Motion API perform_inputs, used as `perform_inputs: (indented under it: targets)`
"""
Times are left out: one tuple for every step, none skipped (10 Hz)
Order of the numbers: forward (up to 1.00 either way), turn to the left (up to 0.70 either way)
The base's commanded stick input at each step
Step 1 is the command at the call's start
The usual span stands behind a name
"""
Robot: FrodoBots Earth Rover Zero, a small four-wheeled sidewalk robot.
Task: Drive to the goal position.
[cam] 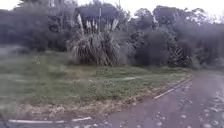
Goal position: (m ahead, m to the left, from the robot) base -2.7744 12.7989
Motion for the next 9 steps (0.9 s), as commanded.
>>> perform_inputs:
  targets:
    - [0.00,0.60]
    - [0.00,0.60]
    - [0.00,0.60]
    - [0.00,0.60]
    - [0.00,0.60]
    - [0.00,0.60]
    - [0.00,0.60]
    - [0.00,0.60]
    - [0.00,0.60]
